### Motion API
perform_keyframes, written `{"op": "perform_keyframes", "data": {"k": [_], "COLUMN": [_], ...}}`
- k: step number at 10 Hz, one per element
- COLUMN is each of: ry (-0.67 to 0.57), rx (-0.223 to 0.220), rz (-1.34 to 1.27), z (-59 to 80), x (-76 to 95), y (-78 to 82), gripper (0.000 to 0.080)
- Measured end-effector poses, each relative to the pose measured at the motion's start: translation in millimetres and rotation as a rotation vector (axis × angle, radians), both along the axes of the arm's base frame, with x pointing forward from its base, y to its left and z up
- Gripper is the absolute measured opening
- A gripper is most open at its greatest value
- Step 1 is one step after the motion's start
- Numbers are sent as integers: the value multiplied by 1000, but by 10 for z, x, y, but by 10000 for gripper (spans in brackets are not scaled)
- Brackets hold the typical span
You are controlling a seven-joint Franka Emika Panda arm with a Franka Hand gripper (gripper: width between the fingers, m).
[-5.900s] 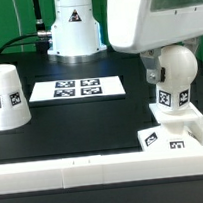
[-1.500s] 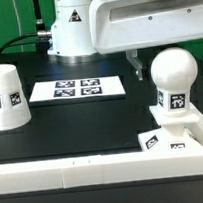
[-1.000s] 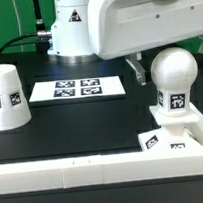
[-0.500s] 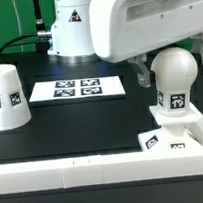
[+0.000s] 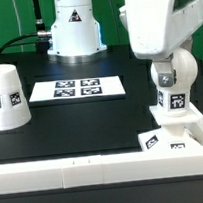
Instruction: Assemble lamp
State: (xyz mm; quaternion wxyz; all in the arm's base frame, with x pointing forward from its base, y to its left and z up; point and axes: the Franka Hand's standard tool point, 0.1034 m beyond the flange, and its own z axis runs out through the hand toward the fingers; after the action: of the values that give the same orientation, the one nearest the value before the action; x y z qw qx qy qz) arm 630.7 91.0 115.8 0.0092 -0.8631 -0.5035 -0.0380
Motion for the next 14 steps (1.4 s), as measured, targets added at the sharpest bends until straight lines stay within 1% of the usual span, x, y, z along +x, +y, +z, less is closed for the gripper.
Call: {"op": "perform_keyframes", "data": {"k": [1,3,6,7,8,9,12,14], "ry": [-12,-18,-22,-23,-21,-21,-20,-18], "rx": [-27,-56,-90,-95,-99,-102,-101,-94], "rz": [155,314,492,527,533,534,522,464], "z": [2,-3,-4,-5,-11,-12,-12,-12], "x": [23,31,31,30,27,28,29,27], "y": [3,8,-3,-5,-13,-32,-38,-48], "gripper": [699,699,699,699,699,577,576,576]}}
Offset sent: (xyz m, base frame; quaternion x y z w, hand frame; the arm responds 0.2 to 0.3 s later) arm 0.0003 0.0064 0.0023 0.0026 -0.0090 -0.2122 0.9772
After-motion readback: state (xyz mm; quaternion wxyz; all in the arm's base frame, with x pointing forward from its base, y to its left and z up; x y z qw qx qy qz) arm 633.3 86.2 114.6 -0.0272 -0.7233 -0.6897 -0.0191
